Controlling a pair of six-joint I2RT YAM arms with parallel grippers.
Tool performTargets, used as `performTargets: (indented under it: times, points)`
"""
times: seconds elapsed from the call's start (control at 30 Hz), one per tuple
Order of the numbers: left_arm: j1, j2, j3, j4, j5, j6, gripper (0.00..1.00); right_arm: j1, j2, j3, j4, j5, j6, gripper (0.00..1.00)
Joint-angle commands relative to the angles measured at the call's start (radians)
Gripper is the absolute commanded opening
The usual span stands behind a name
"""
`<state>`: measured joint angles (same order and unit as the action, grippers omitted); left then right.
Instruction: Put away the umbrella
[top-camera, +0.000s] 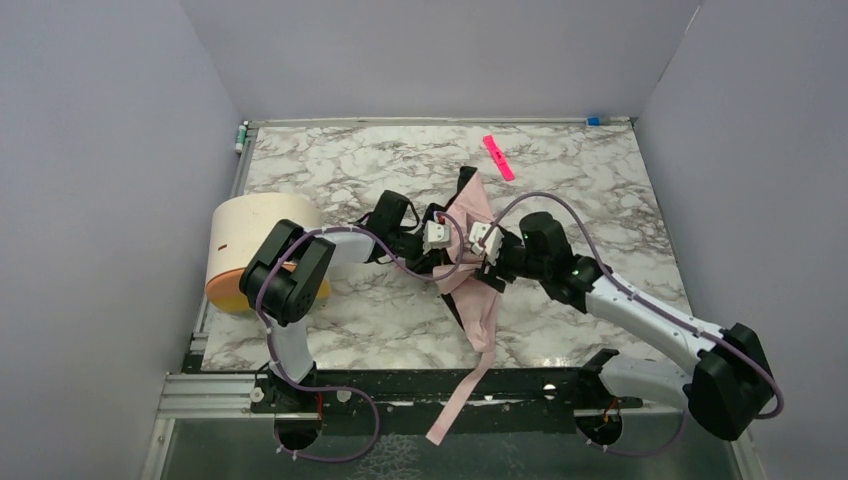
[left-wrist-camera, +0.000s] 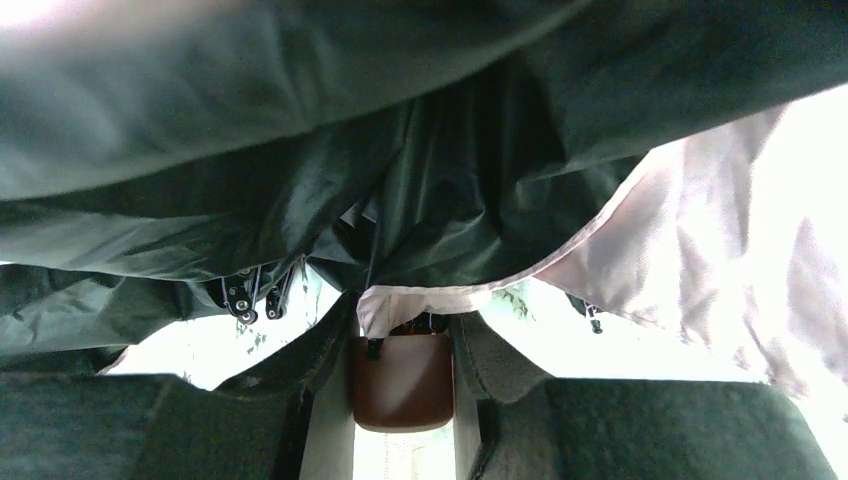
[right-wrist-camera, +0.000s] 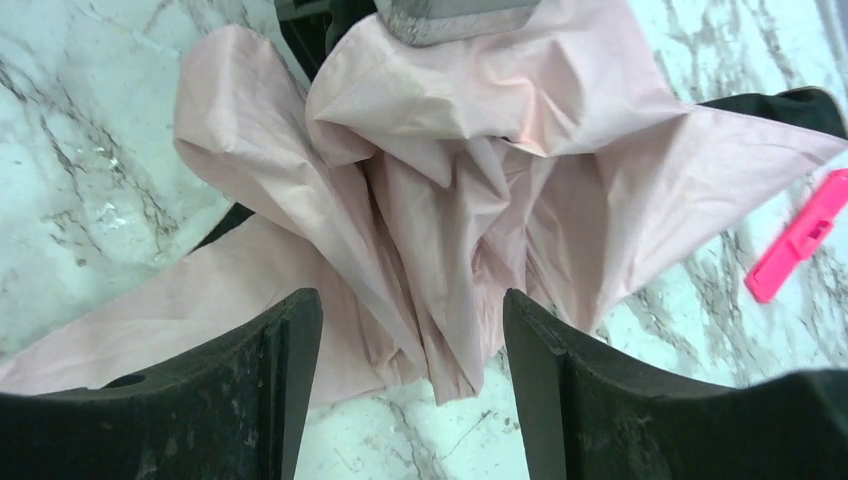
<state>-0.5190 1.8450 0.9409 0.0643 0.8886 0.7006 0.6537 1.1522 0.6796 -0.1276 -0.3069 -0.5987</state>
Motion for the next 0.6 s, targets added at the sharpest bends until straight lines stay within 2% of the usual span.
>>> performTargets:
  times: [0.0, 0.17, 0.3, 0.43, 0.53, 0.57]
  points:
    - [0.006, 0.014, 0.024, 0.025, -0.005, -0.035, 0.00, 0.006, -0.123, -0.003, -0.066, 0.027, 0.119, 0.71]
    - [0.010, 0.011, 0.032, 0.007, 0.015, -0.013, 0.00, 0.006, -0.307, -0.068, -0.025, -0.049, 0.224, 0.69]
    - [0.011, 0.006, 0.044, -0.017, 0.021, -0.005, 0.00, 0.006, -0.404, -0.151, 0.070, -0.217, 0.243, 0.65]
    - [0.011, -0.003, 0.046, -0.002, -0.014, -0.056, 0.00, 0.006, -0.399, -0.159, 0.118, -0.408, 0.306, 0.65]
    - [0.011, -0.015, 0.039, 0.016, -0.034, -0.077, 0.00, 0.006, -0.359, -0.139, 0.099, -0.445, 0.355, 0.65]
    - [0.011, -0.018, 0.040, 0.014, -0.034, -0.075, 0.00, 0.006, -0.344, -0.138, 0.100, -0.433, 0.371, 0.62]
